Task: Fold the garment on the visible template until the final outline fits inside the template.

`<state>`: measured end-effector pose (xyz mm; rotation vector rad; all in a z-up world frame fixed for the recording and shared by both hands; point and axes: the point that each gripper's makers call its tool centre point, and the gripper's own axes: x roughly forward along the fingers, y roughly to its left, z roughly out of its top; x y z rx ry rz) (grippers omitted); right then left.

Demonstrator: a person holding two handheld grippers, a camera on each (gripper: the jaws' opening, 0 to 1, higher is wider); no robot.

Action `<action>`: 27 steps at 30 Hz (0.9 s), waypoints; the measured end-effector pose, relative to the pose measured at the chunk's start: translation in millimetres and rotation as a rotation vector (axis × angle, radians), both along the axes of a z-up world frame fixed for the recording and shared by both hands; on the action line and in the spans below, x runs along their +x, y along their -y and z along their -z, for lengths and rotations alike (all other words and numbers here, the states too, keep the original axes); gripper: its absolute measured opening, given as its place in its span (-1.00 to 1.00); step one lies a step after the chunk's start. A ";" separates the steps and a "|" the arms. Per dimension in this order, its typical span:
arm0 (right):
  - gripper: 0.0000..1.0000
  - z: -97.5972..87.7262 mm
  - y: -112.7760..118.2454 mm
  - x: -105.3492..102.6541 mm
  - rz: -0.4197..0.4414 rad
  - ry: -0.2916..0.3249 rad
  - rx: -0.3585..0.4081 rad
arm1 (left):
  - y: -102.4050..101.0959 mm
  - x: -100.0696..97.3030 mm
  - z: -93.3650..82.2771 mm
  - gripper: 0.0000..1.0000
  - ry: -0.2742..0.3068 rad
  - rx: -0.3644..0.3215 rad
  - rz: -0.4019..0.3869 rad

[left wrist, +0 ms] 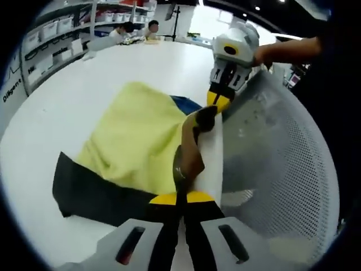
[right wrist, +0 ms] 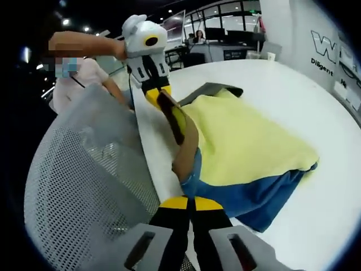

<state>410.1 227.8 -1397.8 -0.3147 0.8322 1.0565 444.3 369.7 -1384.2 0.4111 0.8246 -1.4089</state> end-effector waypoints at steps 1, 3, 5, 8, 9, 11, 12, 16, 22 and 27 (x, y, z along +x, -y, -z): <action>-1.00 -4.1 0.6 0.9 -0.003 0.009 0.003 | -0.1 -1.0 -3.7 -1.00 -0.001 -0.006 0.004; -1.00 -15.9 1.1 4.7 -0.001 0.032 0.024 | 0.6 -0.9 -13.9 -1.00 -0.001 -0.029 0.004; -1.00 -28.7 2.6 12.2 0.008 0.060 0.035 | 1.7 2.5 -22.4 -1.00 -0.004 -0.046 -0.004; -1.00 -47.3 3.9 25.5 0.023 0.106 0.056 | 3.9 12.5 -38.2 -1.00 0.002 -0.077 -0.023; -1.00 -55.7 3.2 31.5 0.025 0.129 0.064 | 5.5 18.3 -45.9 -1.00 0.008 -0.095 -0.036; -1.00 -65.1 3.2 39.1 0.030 0.150 0.069 | 8.7 29.3 -59.0 -1.00 0.016 -0.132 -0.066; -1.00 -72.6 2.7 44.3 0.030 0.172 0.074 | 9.4 33.5 -63.5 -1.00 0.019 -0.144 -0.075; -1.00 -92.6 2.7 62.2 0.039 0.242 0.078 | 12.0 55.0 -82.2 -1.00 0.063 -0.188 -0.121; -1.00 -115.6 8.1 91.5 0.088 0.351 0.075 | 12.7 85.9 -101.9 -0.99 0.173 -0.214 -0.185; -1.00 -141.0 11.9 118.1 0.141 0.456 0.079 | 16.9 109.0 -120.3 -0.99 0.247 -0.226 -0.231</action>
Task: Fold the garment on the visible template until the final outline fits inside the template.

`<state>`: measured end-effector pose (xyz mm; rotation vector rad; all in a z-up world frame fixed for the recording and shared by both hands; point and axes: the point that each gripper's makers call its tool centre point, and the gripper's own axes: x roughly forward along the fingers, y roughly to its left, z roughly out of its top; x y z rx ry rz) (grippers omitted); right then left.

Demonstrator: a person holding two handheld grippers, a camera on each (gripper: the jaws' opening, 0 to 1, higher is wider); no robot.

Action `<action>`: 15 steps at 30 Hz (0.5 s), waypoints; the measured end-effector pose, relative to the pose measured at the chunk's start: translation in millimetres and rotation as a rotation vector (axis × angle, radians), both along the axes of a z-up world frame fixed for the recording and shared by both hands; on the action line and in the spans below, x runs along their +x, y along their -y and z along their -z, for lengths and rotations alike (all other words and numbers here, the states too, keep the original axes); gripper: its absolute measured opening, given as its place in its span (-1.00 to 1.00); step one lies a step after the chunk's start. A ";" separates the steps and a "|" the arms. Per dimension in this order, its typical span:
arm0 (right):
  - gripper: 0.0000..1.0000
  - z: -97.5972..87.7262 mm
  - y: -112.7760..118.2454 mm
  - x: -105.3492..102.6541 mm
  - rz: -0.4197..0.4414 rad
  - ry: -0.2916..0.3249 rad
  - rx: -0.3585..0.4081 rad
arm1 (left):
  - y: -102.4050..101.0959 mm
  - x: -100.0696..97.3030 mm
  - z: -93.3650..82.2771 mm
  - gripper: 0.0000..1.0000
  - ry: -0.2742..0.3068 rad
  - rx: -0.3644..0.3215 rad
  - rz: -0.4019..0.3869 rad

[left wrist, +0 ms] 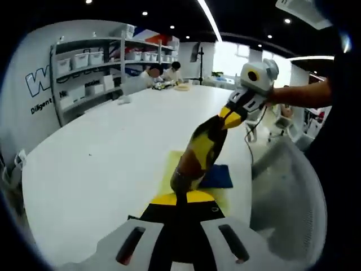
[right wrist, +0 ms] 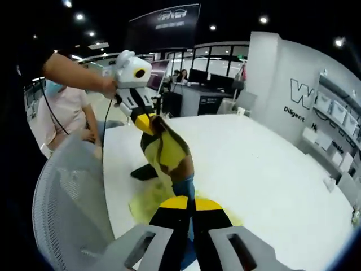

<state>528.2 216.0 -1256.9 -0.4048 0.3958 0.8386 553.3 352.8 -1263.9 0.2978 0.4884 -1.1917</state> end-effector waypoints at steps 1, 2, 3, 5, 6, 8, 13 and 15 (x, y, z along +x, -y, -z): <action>-1.00 -2.8 0.6 3.5 0.009 0.006 -0.001 | 1.7 2.3 -3.4 -0.99 0.010 -0.001 -0.004; -1.00 -6.0 1.9 8.9 0.018 0.014 -0.004 | 3.2 4.9 -5.5 -0.99 0.022 0.002 -0.006; -1.00 -8.3 2.6 12.5 0.028 0.010 0.006 | 4.3 8.4 -6.8 -0.99 0.042 0.008 -0.002; -1.00 -12.4 3.9 19.6 0.043 0.010 0.025 | 4.5 21.3 -9.8 -0.99 0.144 0.058 -0.004; -1.00 -13.1 5.4 22.7 0.051 0.015 0.017 | 5.8 25.3 -11.6 -0.99 0.167 0.071 -0.005; -1.00 -14.1 9.6 29.5 0.062 0.036 -0.017 | 8.9 29.4 -13.9 -0.99 0.143 0.058 -0.021; -1.00 -23.7 16.8 47.5 0.112 0.052 -0.007 | 12.0 44.6 -22.7 -0.99 0.162 0.069 -0.055; -1.00 -26.5 19.4 55.3 0.135 0.060 -0.004 | 12.7 49.9 -25.0 -0.99 0.174 0.079 -0.061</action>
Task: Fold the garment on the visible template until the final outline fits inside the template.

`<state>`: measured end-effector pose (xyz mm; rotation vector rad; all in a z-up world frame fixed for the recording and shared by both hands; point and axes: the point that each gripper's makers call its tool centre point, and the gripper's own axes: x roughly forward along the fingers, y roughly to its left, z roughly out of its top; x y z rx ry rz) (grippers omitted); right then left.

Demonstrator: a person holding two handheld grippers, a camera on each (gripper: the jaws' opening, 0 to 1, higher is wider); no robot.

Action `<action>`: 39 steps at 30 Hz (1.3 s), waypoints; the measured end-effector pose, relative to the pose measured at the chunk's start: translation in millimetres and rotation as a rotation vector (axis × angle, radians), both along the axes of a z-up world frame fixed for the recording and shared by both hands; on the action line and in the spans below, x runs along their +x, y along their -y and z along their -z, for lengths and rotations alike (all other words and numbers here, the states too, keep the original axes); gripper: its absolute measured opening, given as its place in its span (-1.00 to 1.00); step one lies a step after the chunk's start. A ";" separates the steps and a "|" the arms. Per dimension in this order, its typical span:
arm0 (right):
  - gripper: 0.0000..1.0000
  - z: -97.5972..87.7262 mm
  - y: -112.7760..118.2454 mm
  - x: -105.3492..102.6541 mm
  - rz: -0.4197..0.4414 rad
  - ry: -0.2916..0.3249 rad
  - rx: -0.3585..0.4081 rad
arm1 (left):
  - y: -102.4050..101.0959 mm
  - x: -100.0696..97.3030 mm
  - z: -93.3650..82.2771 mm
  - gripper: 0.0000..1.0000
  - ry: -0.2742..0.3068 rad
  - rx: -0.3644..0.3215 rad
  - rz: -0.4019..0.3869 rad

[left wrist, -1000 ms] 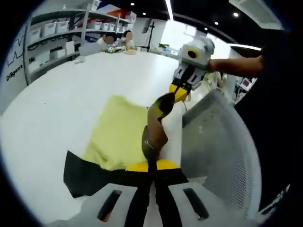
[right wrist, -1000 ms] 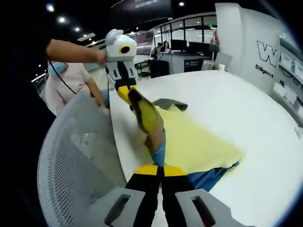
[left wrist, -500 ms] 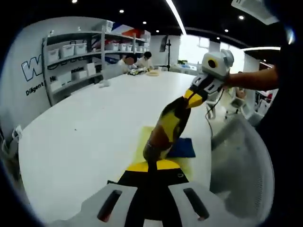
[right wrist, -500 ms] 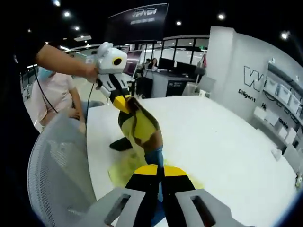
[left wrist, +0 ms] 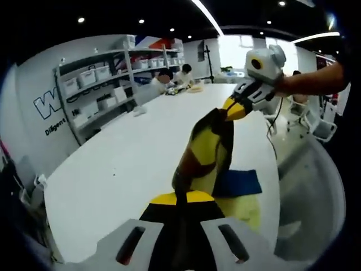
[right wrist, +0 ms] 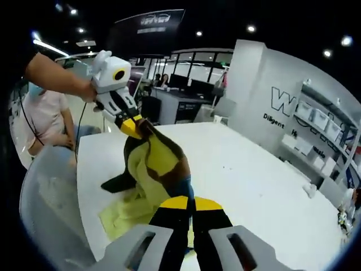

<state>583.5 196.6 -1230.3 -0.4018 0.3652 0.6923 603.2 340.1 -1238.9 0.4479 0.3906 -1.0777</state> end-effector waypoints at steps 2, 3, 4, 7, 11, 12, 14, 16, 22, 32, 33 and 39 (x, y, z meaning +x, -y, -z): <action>-1.00 -3.0 1.1 6.7 0.014 0.010 0.000 | 0.7 6.2 -3.1 -0.99 0.015 0.007 -0.008; -1.00 -3.6 1.6 9.8 0.019 0.010 0.001 | 0.8 9.9 -4.3 -0.99 0.023 0.012 -0.016; -1.00 -4.3 1.8 12.4 0.023 0.010 0.002 | 1.5 14.3 -5.7 -0.99 0.025 0.017 -0.026; -1.00 -6.7 3.5 23.5 0.039 0.021 -0.001 | 1.7 24.4 -7.9 -0.99 0.039 0.027 -0.050; -1.00 -7.4 6.1 40.0 0.052 0.025 -0.007 | 1.6 42.1 -10.1 -0.99 0.050 0.024 -0.102; -1.00 -7.8 6.8 43.9 0.055 0.027 -0.008 | 2.1 45.4 -9.9 -0.99 0.049 0.025 -0.109; -1.00 -8.8 8.0 51.6 0.059 0.030 -0.007 | 2.5 54.0 -10.2 -0.99 0.060 0.027 -0.130; -1.00 -9.7 8.6 60.5 0.065 0.031 0.004 | 3.4 61.4 -9.6 -0.99 0.062 0.028 -0.144; -1.00 -5.1 9.7 79.7 0.065 0.019 0.013 | 1.9 81.4 -3.4 -0.99 0.055 0.039 -0.178; -1.00 11.4 13.5 104.7 0.083 0.009 0.000 | 6.4 103.3 9.1 -0.99 0.054 0.062 -0.195; -1.00 13.7 13.8 107.8 0.087 0.010 0.000 | 7.1 105.6 11.4 -0.99 0.052 0.068 -0.197; -1.00 24.3 11.7 121.4 0.084 0.026 -0.042 | 5.5 121.3 21.7 -0.99 0.048 0.084 -0.231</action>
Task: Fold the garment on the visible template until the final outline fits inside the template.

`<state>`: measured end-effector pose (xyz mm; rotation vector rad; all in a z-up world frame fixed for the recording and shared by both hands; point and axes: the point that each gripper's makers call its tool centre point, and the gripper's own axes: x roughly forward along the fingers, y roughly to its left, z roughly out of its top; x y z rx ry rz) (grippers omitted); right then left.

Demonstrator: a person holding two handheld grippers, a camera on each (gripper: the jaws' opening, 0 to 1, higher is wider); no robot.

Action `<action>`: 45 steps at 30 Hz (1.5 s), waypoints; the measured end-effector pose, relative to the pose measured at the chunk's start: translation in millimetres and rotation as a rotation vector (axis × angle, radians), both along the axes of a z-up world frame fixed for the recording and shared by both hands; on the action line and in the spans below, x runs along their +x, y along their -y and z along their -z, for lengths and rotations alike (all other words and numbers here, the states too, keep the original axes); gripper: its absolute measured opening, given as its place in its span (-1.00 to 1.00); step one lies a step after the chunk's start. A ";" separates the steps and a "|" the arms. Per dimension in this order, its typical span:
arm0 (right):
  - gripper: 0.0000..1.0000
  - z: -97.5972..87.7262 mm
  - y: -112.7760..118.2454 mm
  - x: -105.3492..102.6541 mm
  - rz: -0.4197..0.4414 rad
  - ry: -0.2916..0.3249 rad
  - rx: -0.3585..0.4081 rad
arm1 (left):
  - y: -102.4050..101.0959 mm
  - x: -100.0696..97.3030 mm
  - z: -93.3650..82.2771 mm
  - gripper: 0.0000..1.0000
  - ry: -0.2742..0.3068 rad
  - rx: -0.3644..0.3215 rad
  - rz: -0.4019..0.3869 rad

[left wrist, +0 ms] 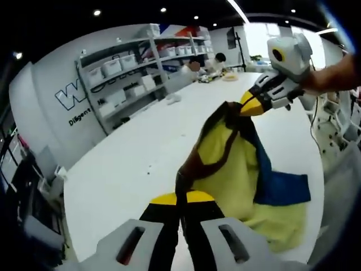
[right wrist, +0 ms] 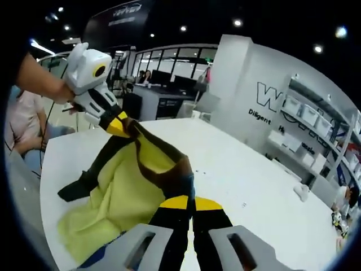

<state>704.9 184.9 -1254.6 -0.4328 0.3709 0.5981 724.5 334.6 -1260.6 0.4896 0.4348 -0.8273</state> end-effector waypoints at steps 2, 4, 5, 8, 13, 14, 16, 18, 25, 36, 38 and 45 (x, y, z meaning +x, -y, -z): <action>-1.00 3.8 -1.0 7.3 0.000 0.003 -0.011 | -0.6 4.9 2.9 -0.99 -0.004 0.002 -0.008; -1.00 6.1 -3.0 13.9 -0.003 0.007 -0.017 | -1.8 11.5 5.5 -0.99 -0.008 0.005 -0.024; -1.00 7.1 -3.0 18.2 -0.003 0.020 -0.034 | -2.6 14.3 6.0 -0.99 -0.010 0.003 -0.030; -1.00 12.5 -6.3 27.0 -0.009 0.023 -0.039 | -4.0 21.2 9.7 -0.99 -0.023 -0.002 -0.049; -1.00 26.2 -8.1 39.5 0.000 0.014 -0.047 | -3.3 30.2 20.7 -0.99 -0.033 0.021 -0.054; -1.00 28.8 -8.2 41.0 0.003 0.011 -0.048 | -3.8 33.0 23.9 -0.99 -0.034 0.027 -0.057; -1.00 33.5 -8.4 43.3 0.004 0.008 -0.053 | -5.2 36.4 28.4 -0.99 -0.039 0.033 -0.066; -1.00 38.1 -7.9 46.5 0.003 0.007 -0.057 | -6.9 40.4 33.0 -0.99 -0.044 0.039 -0.076; -1.00 54.5 -5.2 58.6 0.006 -0.011 -0.076 | -9.5 55.0 47.7 -0.99 -0.064 0.049 -0.111; -0.90 75.6 -10.3 63.0 0.015 -0.070 -0.014 | -7.6 68.9 67.6 -0.99 -0.081 0.082 -0.117; -0.89 79.6 -11.1 59.6 0.019 -0.087 0.005 | -9.7 73.7 73.1 -0.99 -0.085 0.091 -0.125; -0.74 110.3 -17.0 37.0 0.014 -0.184 0.026 | -19.8 85.6 90.5 -0.99 -0.107 0.115 -0.175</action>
